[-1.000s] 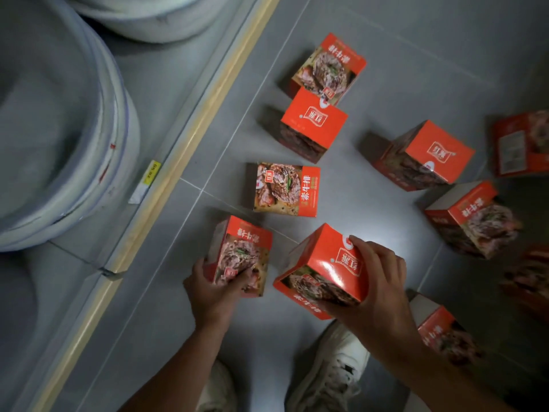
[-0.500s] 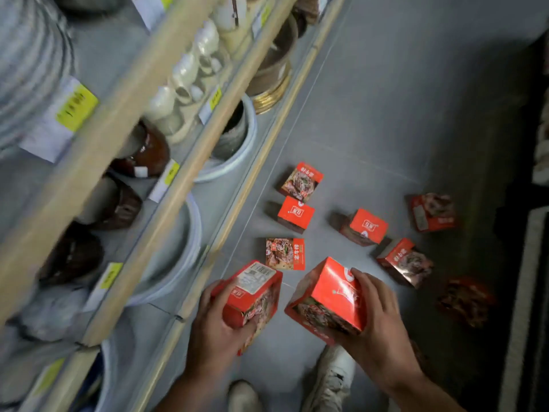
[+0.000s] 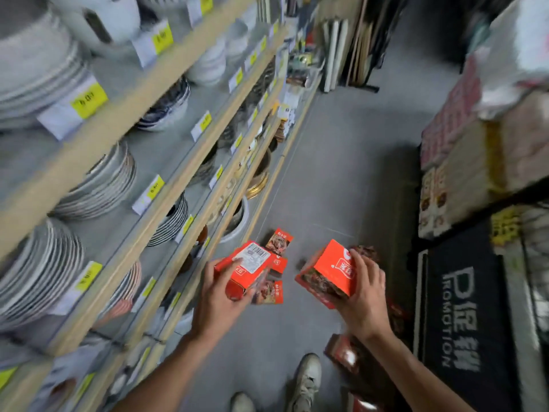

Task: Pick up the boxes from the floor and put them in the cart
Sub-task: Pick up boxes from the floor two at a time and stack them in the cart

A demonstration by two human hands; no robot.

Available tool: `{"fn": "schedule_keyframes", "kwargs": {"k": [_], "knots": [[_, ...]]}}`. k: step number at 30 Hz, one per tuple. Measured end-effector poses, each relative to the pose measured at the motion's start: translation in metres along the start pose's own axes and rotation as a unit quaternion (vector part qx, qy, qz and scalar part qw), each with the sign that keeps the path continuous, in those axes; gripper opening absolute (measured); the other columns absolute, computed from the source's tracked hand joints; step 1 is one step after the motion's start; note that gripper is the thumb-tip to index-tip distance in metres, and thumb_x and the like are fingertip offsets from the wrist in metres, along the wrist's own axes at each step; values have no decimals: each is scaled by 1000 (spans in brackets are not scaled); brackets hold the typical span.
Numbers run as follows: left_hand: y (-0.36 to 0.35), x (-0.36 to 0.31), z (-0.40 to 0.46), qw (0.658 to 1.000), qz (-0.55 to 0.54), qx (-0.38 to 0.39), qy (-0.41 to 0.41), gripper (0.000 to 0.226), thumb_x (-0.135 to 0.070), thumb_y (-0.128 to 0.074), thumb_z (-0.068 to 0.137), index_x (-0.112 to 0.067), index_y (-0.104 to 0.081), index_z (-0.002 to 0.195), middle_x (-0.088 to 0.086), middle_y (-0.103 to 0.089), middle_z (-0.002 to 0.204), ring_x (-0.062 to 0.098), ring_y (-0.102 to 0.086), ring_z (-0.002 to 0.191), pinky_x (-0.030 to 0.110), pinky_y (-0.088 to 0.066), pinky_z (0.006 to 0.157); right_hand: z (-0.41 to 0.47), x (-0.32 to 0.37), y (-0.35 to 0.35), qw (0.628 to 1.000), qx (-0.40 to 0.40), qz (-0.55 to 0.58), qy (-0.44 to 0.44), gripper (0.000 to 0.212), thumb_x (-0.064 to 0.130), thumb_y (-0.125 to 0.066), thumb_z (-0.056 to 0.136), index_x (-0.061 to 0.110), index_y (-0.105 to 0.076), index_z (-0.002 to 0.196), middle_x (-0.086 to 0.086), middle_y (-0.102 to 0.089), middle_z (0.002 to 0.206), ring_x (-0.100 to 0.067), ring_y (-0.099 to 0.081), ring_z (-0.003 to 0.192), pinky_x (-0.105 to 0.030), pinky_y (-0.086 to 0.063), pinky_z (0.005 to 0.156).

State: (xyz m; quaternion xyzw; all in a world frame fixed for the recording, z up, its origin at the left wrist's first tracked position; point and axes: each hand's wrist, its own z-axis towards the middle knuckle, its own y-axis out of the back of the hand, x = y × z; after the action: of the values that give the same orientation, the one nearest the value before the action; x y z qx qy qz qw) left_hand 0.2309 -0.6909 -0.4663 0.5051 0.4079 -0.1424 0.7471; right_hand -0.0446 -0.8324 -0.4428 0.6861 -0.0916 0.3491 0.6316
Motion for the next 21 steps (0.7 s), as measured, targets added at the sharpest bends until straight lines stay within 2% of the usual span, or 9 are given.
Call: {"fn": "schedule_keyframes", "kwargs": {"k": [3,6,9,11,14,16,18,19,21], "knots": [[31,-40,7,999,2,-20,-25,65,-41,-81,73,-21,-62,131,1,-47,130,20,-53,124,37,-50,100,-5,25,42,1000,-26,-14,8,113,53,-90,61,13,-36,152,-12,-43,139,-31,-41,124,-51,-36,109],[60,-74,9,998,-1,-42,-53,65,-47,-76,71,-20,-63,129,0,-48,129,18,-54,122,36,-51,98,-15,48,75,998,-51,-9,22,120,61,-86,59,13,-32,155,-10,-42,141,-27,-38,125,-52,-37,108],[86,-99,10,996,-7,-58,-69,65,-42,-82,68,-22,-63,127,-4,-48,128,14,-54,119,35,-52,96,-26,68,98,997,-62,3,40,125,75,-77,57,17,-29,156,-6,-39,143,-27,-37,128,-49,-36,109],[102,-112,8,994,2,-70,-87,67,-33,-89,66,-23,-63,127,-7,-47,128,9,-51,117,34,-53,93,-33,77,110,996,-72,7,56,125,63,-87,56,17,-29,156,-5,-38,143,-28,-37,129,-52,-37,109],[123,-129,1,993,4,-87,-85,69,-31,-91,66,-25,-61,128,-10,-45,130,9,-52,118,30,-55,90,-40,87,120,992,-88,1,88,122,43,-97,55,16,-32,154,-7,-40,142,-28,-37,129,-58,-41,107],[136,-136,-8,992,7,-96,-77,68,-35,-89,68,-27,-60,129,-11,-43,132,11,-53,119,20,-53,88,-42,92,123,991,-79,1,108,121,39,-98,56,20,-30,154,-5,-38,143,-27,-36,129,-59,-42,106],[149,-144,-18,991,21,-111,-72,67,-42,-85,70,-28,-60,130,-10,-44,132,10,-52,119,7,-43,88,-39,98,123,987,-64,8,145,122,37,-99,54,23,-29,153,-3,-38,143,-26,-36,127,-58,-44,104],[156,-147,-23,990,27,-122,-67,65,-47,-81,71,-28,-60,129,-10,-44,131,10,-52,119,4,-40,89,-36,101,122,985,-55,11,162,121,37,-98,54,23,-30,153,-2,-38,142,-25,-37,126,-57,-45,102],[167,-152,-36,987,44,-146,-55,65,-54,-75,71,-30,-59,129,-12,-44,132,9,-52,121,8,-43,91,-30,111,121,979,-43,26,200,114,41,-96,60,21,-33,152,-2,-40,142,-25,-38,125,-54,-46,101]]}}
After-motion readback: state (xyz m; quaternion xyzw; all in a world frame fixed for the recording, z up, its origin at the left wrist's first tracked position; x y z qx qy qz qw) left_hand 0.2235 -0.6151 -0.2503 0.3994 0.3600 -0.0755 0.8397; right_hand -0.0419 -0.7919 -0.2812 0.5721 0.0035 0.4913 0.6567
